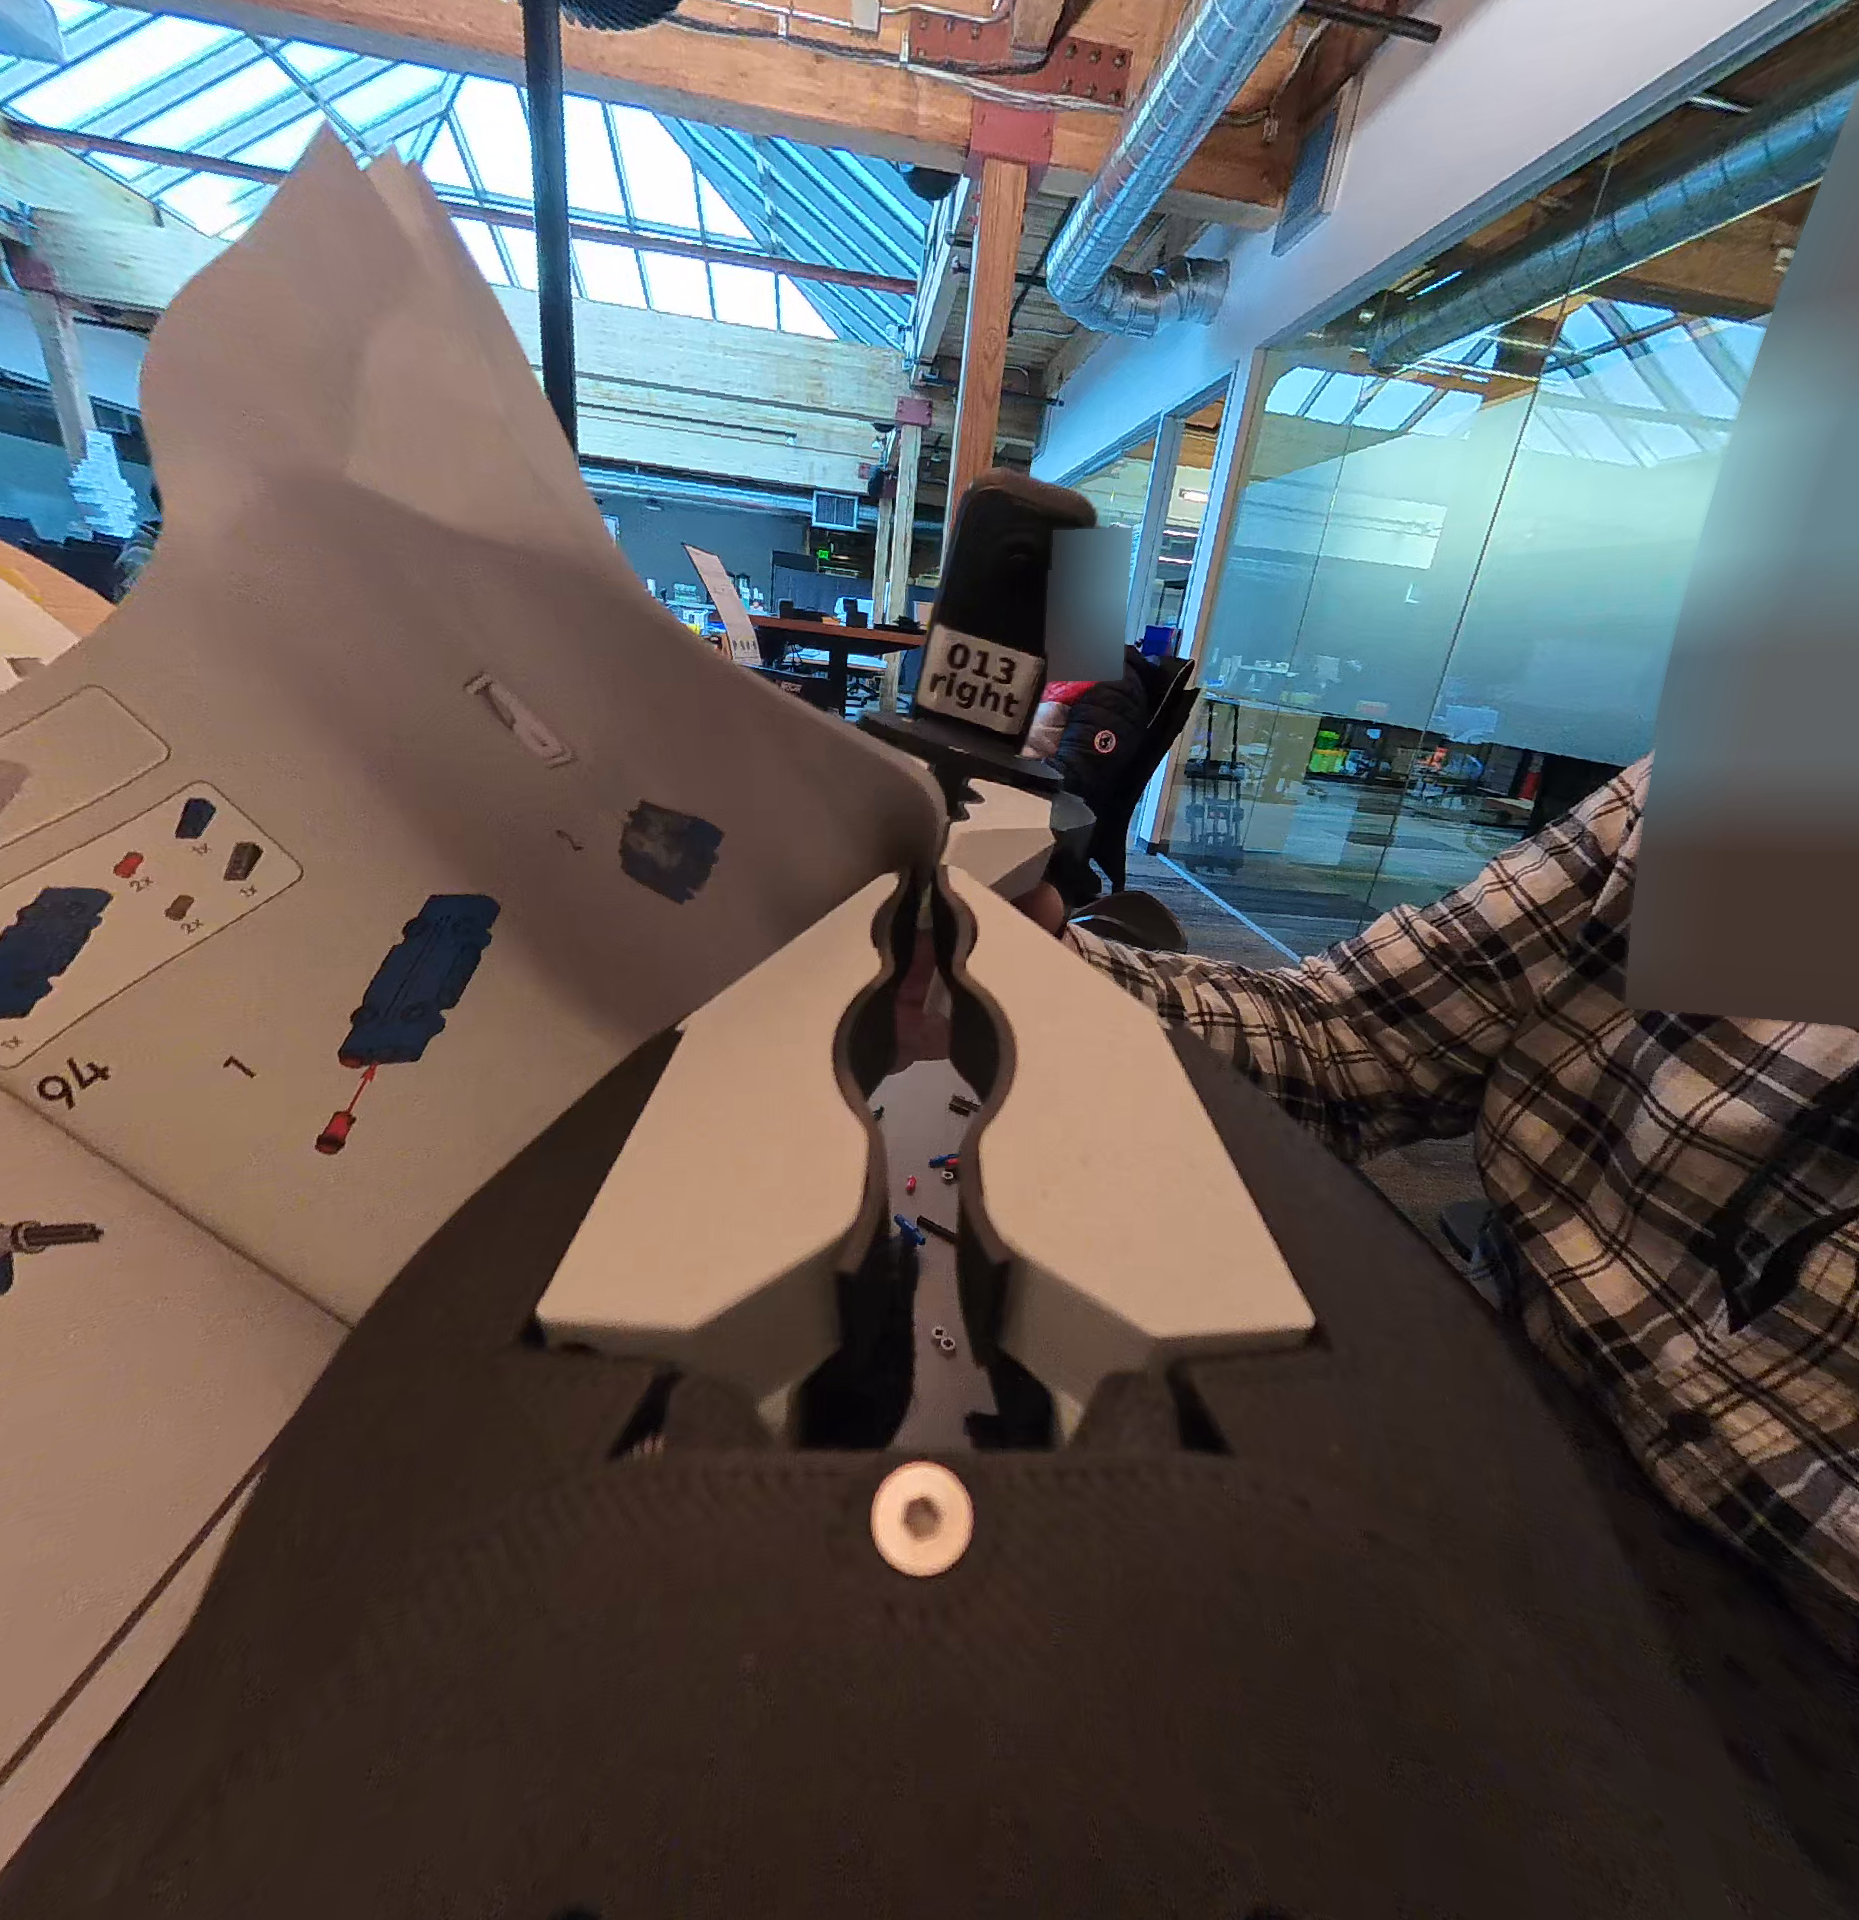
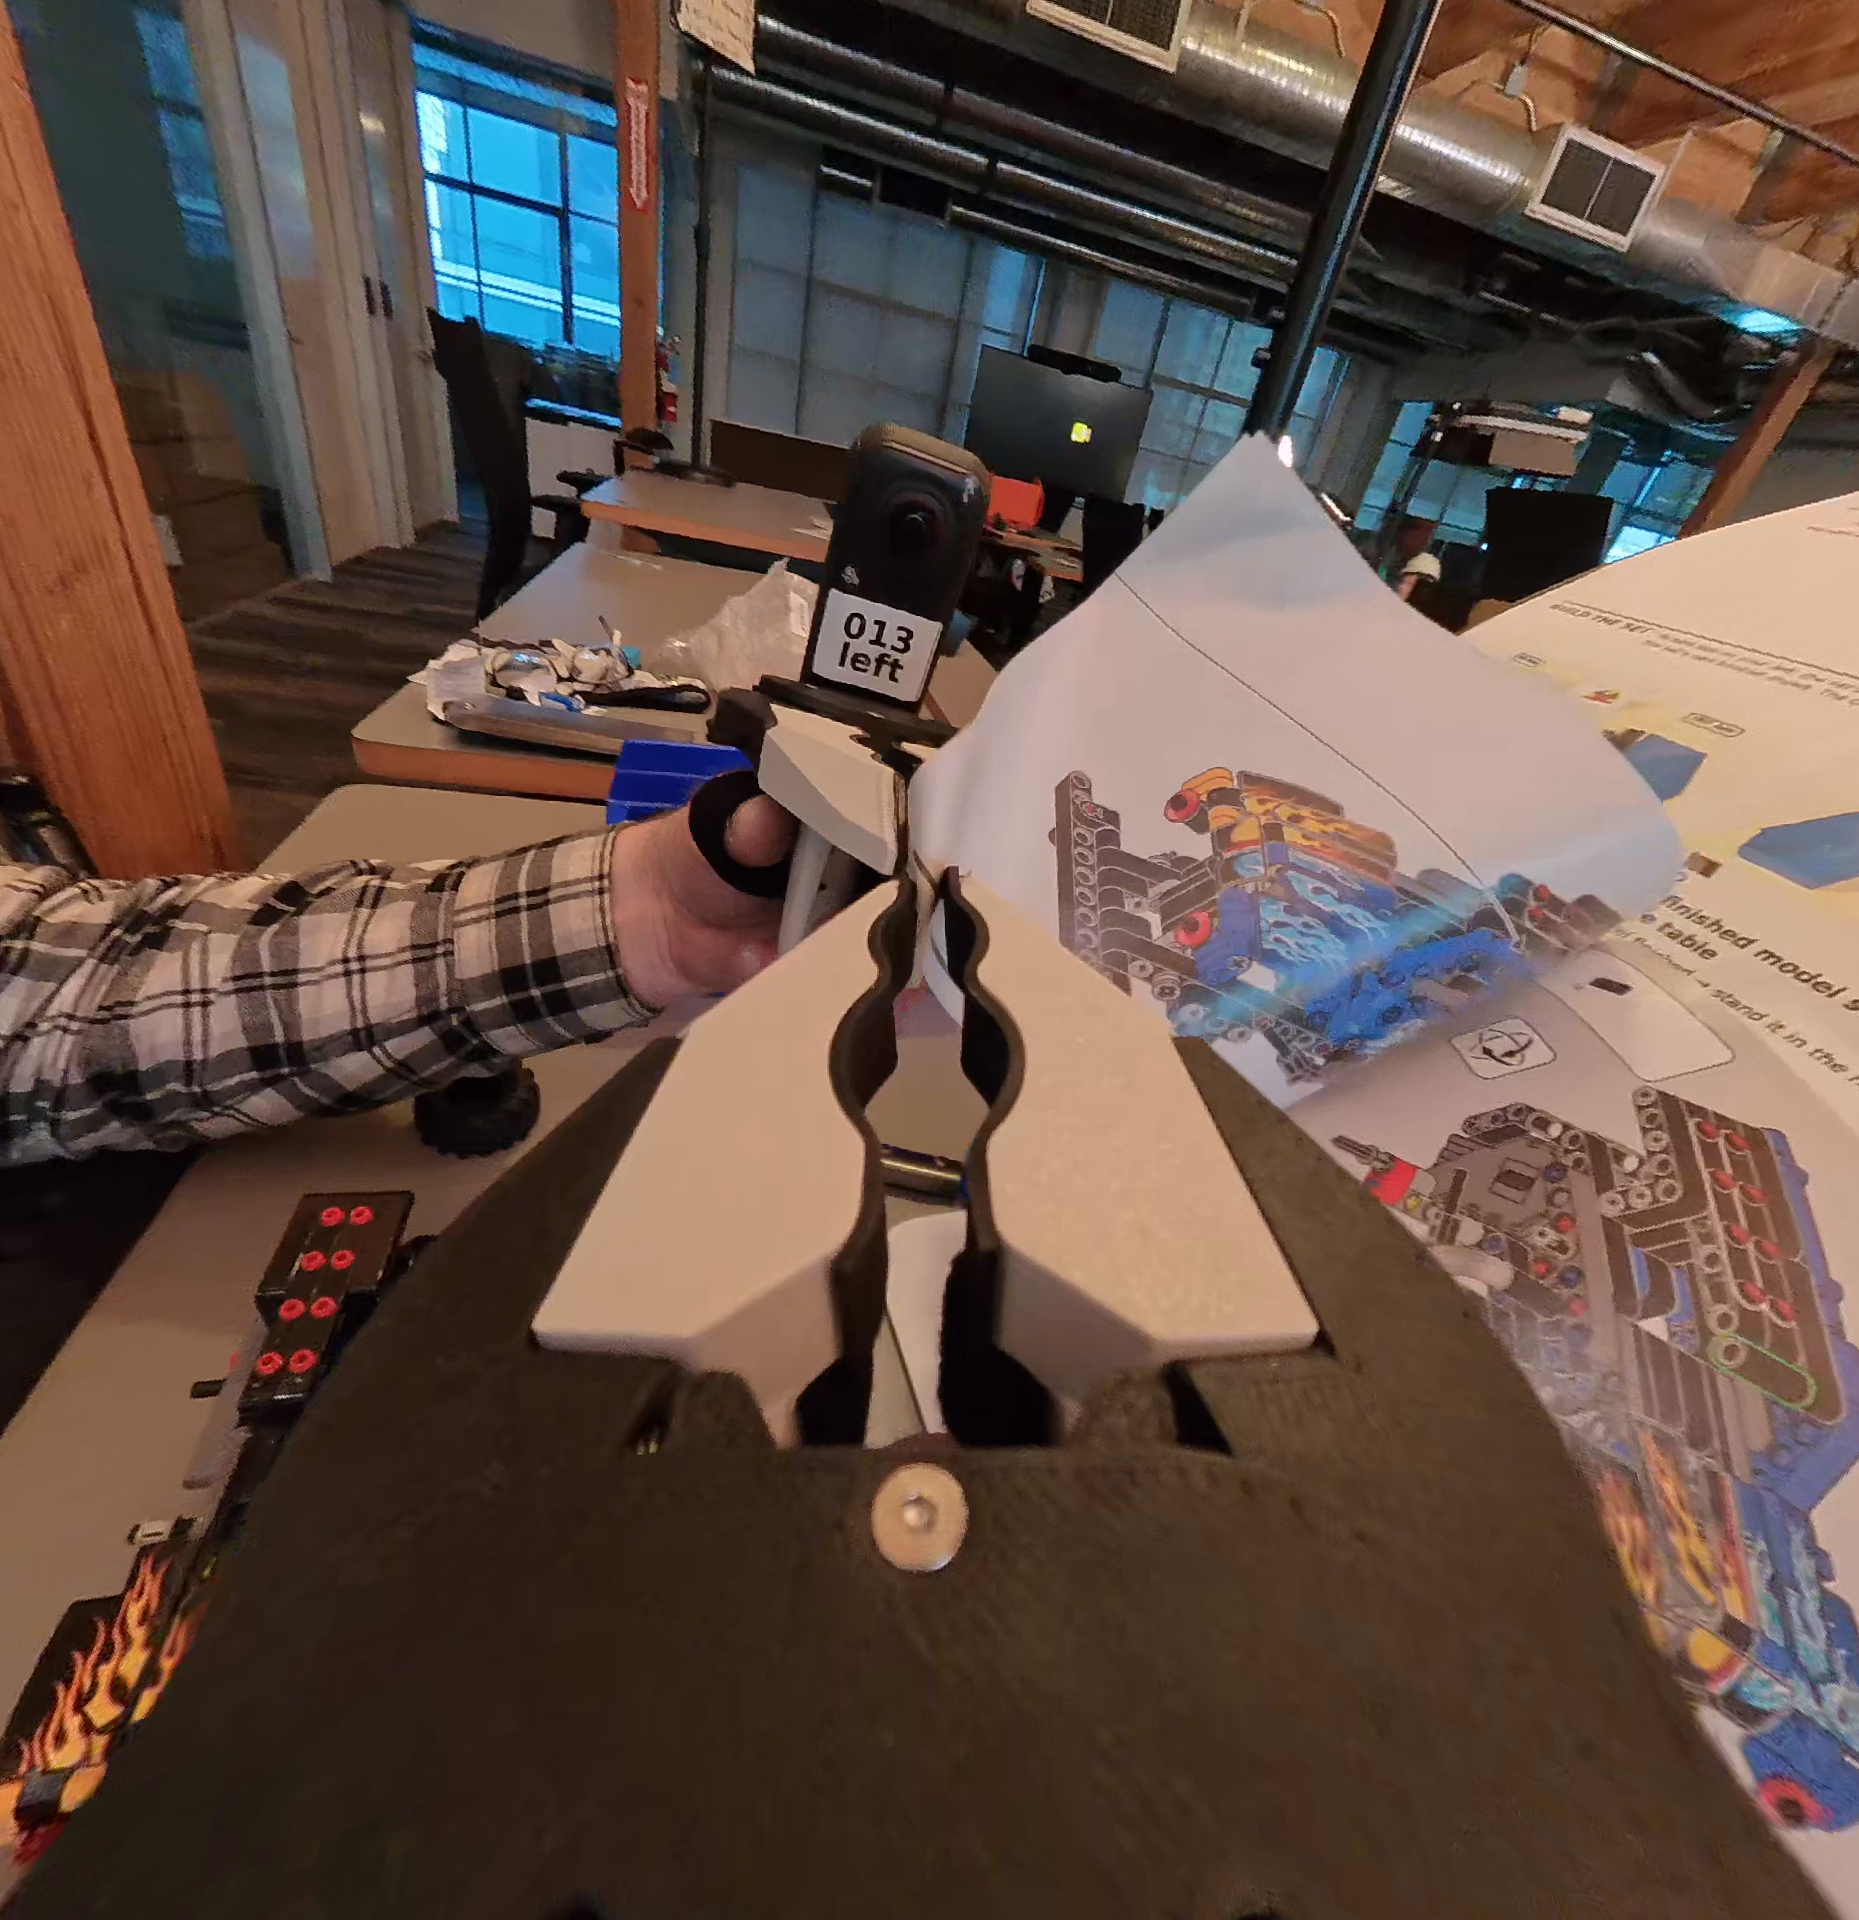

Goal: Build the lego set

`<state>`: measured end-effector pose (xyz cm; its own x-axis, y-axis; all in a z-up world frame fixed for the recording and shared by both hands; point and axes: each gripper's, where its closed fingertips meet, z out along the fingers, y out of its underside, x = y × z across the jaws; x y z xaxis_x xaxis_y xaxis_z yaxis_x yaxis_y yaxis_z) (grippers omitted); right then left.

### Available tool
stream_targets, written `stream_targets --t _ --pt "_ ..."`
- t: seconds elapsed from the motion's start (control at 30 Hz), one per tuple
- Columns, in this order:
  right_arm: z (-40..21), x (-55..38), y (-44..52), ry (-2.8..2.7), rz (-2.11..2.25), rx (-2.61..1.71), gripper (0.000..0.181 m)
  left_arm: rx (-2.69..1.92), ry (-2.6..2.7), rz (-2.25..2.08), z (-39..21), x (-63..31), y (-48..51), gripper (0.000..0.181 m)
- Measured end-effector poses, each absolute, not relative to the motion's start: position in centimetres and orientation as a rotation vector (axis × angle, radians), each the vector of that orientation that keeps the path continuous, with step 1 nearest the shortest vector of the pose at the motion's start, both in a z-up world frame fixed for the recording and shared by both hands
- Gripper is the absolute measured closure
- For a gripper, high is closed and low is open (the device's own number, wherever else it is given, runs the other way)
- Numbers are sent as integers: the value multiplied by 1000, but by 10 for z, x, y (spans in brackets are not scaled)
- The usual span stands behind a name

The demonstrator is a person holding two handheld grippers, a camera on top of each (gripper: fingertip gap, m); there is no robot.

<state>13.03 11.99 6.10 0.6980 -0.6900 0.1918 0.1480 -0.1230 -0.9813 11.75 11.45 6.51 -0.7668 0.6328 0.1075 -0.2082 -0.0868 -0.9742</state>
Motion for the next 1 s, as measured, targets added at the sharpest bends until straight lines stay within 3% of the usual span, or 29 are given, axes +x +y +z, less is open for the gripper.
stream_targets --t 0.3,0.53,1.0 --pt "64 125 119 465 -576 -1469 172 -498 -1619 1901 65 113 116 181" --pt "64 124 118 465 -552 -1459 181 -491 -1637 1901 62 114 114 181" --pt "73 126 99 528 -628 -1429 181 -516 -1672 1898 59 112 115 181"
